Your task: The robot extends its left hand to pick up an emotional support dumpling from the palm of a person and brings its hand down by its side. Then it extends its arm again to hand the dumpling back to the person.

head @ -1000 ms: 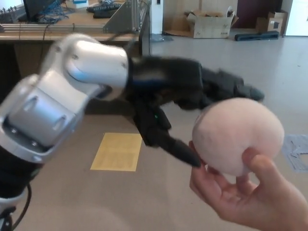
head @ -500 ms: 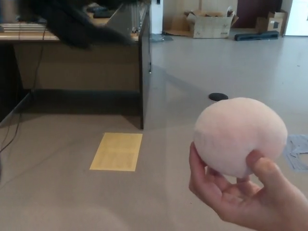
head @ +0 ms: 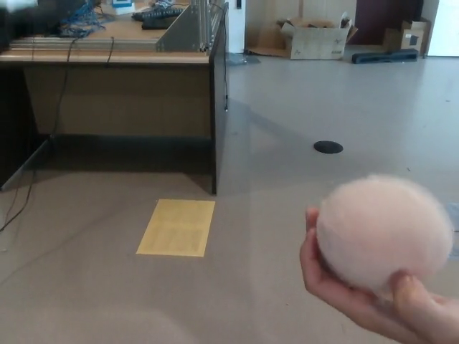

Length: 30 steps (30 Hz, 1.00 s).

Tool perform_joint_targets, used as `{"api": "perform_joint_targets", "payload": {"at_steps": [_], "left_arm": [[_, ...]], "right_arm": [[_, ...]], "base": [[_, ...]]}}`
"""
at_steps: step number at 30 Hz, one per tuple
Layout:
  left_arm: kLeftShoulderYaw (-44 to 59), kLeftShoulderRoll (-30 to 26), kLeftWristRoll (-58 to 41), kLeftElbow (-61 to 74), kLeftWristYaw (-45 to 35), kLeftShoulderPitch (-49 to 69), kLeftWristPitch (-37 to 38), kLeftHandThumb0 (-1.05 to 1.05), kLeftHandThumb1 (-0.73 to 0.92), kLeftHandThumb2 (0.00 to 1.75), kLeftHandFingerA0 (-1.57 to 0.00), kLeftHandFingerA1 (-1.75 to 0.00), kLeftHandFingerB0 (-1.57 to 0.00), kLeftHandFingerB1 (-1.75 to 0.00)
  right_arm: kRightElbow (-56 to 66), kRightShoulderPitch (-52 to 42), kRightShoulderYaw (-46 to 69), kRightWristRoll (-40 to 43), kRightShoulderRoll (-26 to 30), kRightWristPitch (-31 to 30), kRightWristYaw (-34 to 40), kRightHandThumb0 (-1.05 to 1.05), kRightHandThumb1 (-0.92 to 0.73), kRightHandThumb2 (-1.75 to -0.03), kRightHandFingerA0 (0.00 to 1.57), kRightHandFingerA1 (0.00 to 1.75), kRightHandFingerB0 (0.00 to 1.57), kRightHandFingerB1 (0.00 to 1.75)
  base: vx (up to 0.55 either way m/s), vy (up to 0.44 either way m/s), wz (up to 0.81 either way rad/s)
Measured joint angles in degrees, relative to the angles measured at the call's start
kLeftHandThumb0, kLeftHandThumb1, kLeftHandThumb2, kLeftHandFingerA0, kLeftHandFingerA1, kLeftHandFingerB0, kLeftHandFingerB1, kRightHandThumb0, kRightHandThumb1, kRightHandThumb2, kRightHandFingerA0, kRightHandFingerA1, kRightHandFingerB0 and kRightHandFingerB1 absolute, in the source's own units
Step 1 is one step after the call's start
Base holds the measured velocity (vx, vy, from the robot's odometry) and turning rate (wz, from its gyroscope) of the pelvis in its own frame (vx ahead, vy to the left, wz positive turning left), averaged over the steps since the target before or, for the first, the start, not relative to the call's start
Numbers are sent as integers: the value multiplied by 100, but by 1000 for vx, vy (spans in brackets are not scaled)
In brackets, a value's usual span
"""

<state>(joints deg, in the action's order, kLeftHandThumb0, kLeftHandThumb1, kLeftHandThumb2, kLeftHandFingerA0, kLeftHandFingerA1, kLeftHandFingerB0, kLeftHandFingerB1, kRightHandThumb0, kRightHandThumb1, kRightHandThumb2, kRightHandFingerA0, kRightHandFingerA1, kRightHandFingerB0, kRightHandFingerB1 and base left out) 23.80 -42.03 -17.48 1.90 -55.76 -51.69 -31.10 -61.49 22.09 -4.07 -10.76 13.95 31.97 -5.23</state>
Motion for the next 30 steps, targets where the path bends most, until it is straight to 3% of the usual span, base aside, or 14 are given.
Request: {"api": "perform_joint_targets", "payload": {"at_steps": [3, 4, 6, 7, 17, 19, 30], "left_arm": [[136, 311, -10, 106, 1, 804, 111, -96, 80, 110, 0, -7, 0, -1], [162, 412, -9, 104, 2, 1028, 154, -98, 87, 115, 0, -8, 0, 0], [203, 698, 1, 25, 19, 1697, 299, -98, 87, 115, 0, -8, 0, 0], [203, 698, 1, 25, 19, 1697, 299, -98, 85, 113, 0, -7, 0, 0], [205, 1613, 226, -1707, 514, 3828, 1265, -90, 78, 107, 0, -5, 0, -4], [189, 1663, 276, -1933, 603, 3980, 1372, -76, 66, 98, 0, -19, 0, -14], [-20, 1966, 633, -3219, 1342, 5093, 2344, -69, 61, 92, -5, -36, -4, -27]], "right_arm": [[4, -62, 0, 0, 0, 2, 0, -79, -84, -65, 46, 60, 36, 41], [6, -87, -1, 0, -1, 3, 0, -75, -65, -105, 42, 65, 29, 52], [9, -166, -1, 0, -1, 4, 0, -75, -65, -105, 42, 65, 29, 52], [9, -166, -1, 0, -1, 4, 0, -77, -84, -65, 46, 59, 36, 40], [24, -472, -1, -1, -12, 7, 0, -77, -87, -66, 44, 51, 35, 38], [27, -506, -1, -1, -11, 8, 1, -81, -88, -67, 42, 50, 34, 38], [77, -1064, 26, 0, -12, 59, 31, -81, -86, -66, 43, 51, 34, 39]], "base": [[0, 0, 0], [0, 0, 0], [0, 0, 0], [0, 0, 0], [0, 0, 0], [0, 0, 0], [0, 0, 0]]}}
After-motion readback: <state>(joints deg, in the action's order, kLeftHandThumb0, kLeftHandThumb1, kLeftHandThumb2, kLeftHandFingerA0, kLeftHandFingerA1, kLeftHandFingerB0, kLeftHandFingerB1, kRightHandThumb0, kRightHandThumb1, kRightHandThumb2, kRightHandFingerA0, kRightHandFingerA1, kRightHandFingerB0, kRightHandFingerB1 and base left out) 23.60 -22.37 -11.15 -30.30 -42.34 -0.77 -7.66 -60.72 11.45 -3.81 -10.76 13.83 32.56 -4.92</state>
